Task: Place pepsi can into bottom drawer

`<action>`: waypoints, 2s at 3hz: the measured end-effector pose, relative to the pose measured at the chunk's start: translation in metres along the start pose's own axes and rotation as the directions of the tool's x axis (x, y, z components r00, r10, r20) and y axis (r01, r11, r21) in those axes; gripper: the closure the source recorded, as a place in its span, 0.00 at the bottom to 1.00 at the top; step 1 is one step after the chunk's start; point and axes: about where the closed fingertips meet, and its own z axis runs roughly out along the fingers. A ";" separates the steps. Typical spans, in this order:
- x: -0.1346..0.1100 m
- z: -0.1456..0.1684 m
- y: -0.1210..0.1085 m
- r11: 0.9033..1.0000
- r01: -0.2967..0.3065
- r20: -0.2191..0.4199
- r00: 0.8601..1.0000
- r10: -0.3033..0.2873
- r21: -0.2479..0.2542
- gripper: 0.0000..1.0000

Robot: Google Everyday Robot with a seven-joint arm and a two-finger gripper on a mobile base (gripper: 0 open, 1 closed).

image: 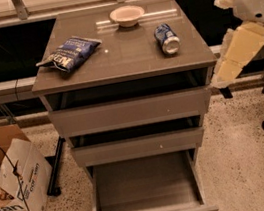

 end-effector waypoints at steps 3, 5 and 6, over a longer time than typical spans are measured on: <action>-0.008 0.042 -0.025 0.992 -0.128 0.027 0.991 0.128 0.014 0.00; -0.019 0.121 -0.052 0.956 -0.293 0.138 0.947 0.288 0.016 0.00; -0.019 0.154 -0.069 0.941 -0.337 0.175 0.928 0.330 0.011 0.00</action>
Offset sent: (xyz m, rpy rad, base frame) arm 0.0227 0.0018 -0.0064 0.0293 0.0083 -0.0339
